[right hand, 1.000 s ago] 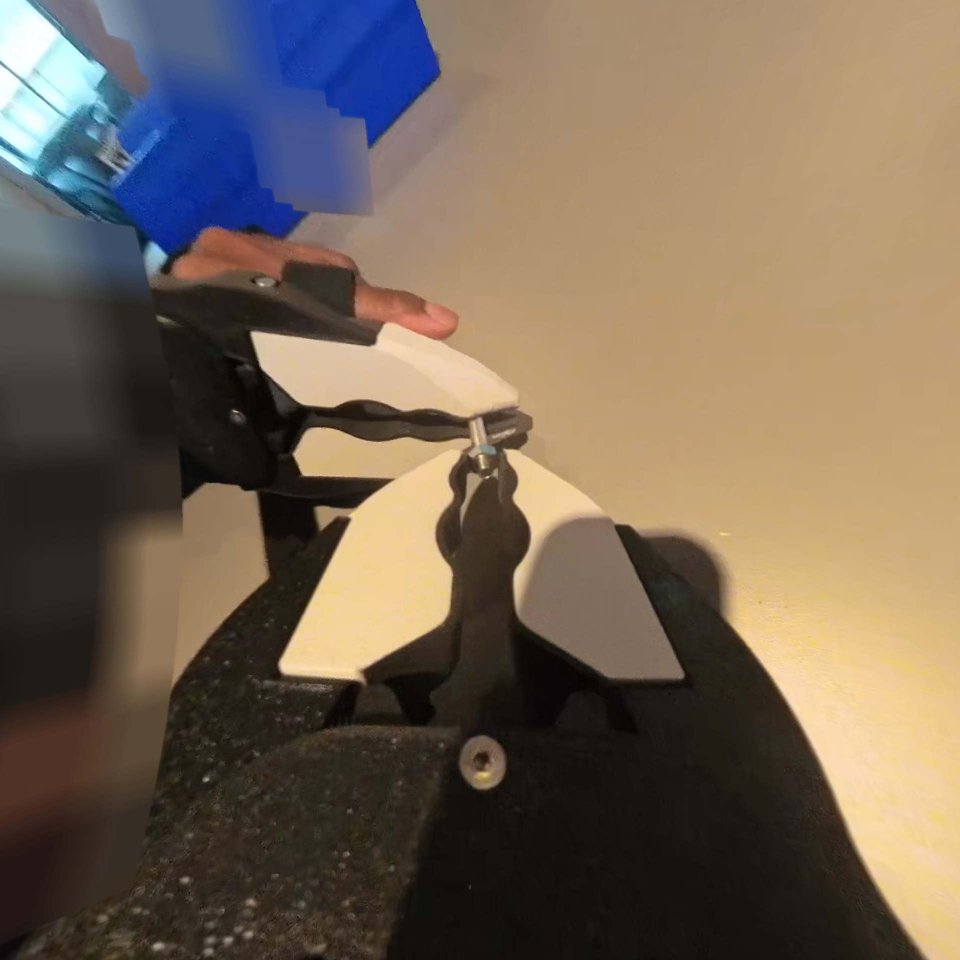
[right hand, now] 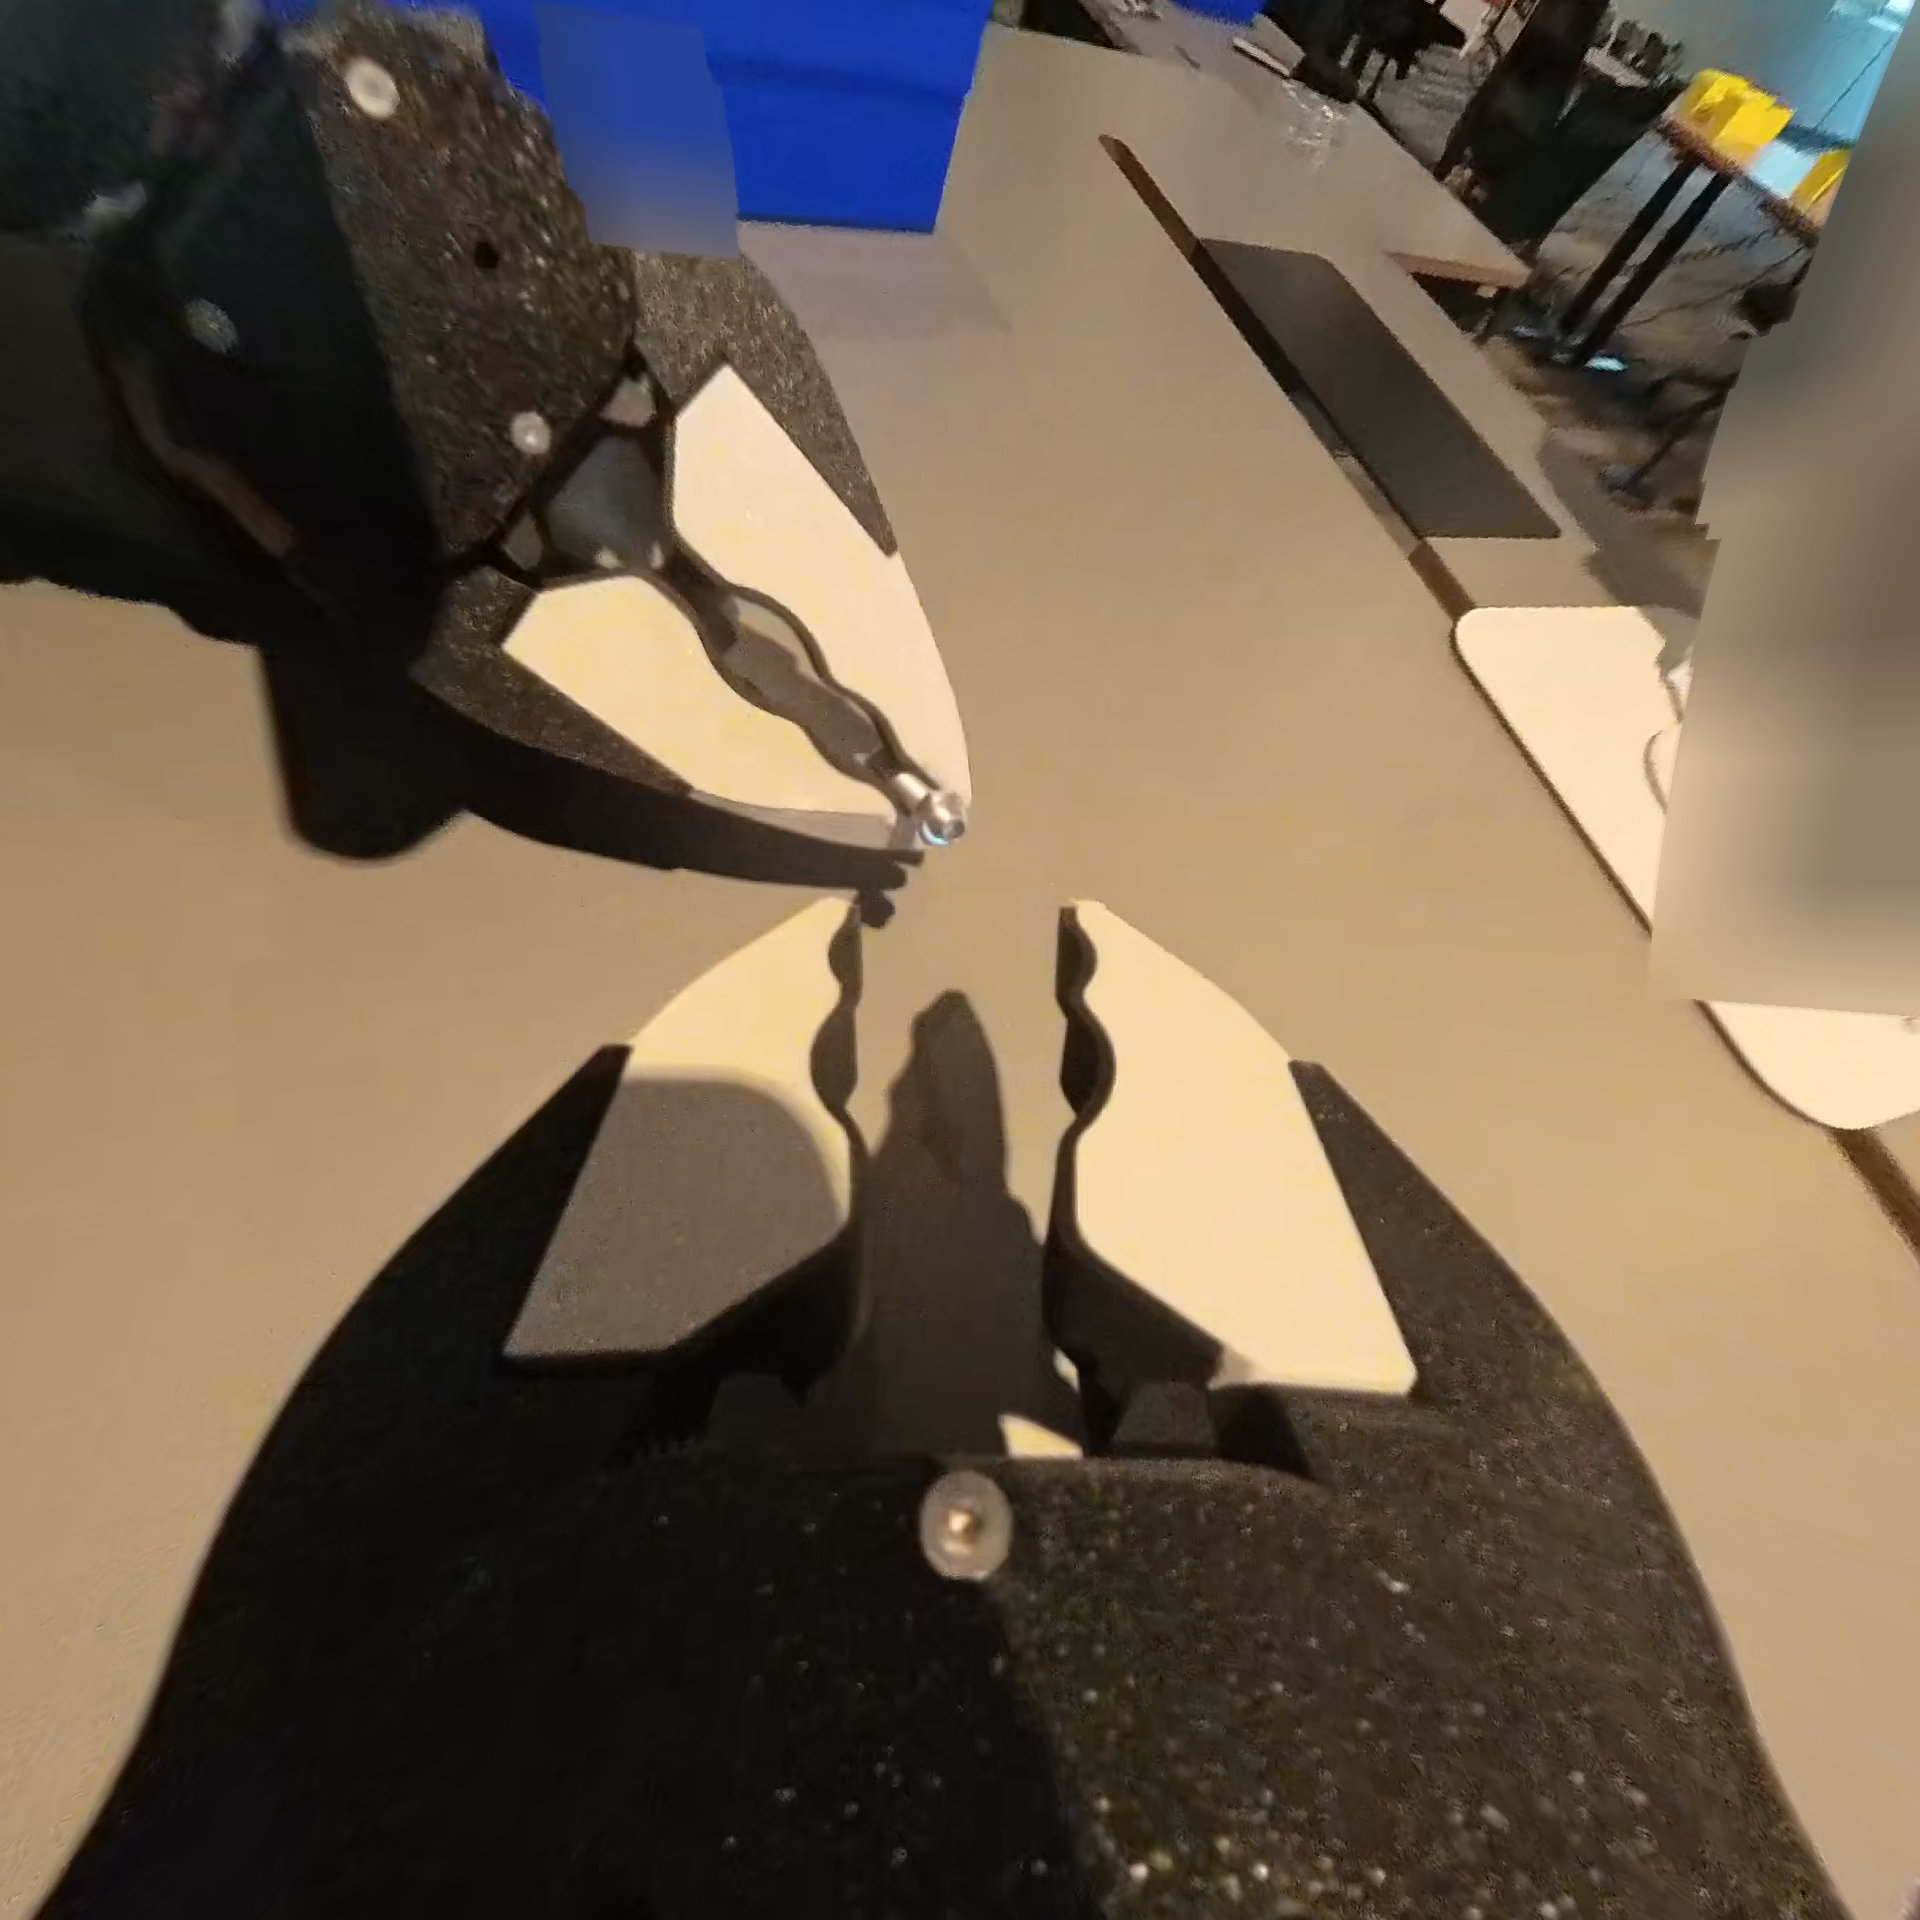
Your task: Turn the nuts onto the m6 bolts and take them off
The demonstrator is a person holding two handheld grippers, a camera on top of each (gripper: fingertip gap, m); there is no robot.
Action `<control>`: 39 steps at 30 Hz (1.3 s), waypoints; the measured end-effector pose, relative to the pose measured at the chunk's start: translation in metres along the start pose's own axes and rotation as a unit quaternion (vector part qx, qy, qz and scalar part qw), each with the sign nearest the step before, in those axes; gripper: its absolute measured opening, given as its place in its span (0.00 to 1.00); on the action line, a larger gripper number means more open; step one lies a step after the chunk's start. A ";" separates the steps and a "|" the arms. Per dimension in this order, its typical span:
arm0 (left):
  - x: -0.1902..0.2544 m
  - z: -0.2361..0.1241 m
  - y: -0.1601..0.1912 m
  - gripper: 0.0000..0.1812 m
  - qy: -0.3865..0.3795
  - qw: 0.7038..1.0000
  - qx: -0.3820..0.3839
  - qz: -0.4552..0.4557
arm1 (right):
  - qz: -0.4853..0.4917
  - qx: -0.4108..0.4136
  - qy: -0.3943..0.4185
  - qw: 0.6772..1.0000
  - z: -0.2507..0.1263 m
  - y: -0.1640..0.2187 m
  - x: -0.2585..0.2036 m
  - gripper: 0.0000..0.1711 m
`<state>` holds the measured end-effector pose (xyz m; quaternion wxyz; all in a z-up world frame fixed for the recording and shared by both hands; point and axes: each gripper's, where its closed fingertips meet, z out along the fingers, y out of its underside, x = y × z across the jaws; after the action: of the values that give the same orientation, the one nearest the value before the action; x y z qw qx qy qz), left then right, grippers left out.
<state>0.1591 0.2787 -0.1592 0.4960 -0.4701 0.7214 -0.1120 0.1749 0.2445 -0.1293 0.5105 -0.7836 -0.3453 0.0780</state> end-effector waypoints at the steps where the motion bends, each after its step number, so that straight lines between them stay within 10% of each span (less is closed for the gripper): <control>1: -0.001 0.000 0.000 0.03 -0.010 1.000 -0.002 0.017 | -0.005 0.000 0.004 1.000 0.001 -0.001 0.000 0.21; 30: -0.004 0.009 -0.022 0.03 -0.127 0.980 0.044 0.146 | -0.024 0.099 0.113 0.988 -0.024 -0.040 0.018 0.21; 39: -0.023 -0.001 -0.025 0.03 -0.226 0.946 -0.011 0.230 | 0.043 0.063 0.033 0.997 -0.014 -0.013 0.016 0.20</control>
<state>0.1739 0.2830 -0.1291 0.6529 -0.3097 0.6802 0.1227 0.1870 0.2474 -0.1080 0.5659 -0.7663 -0.2886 0.0956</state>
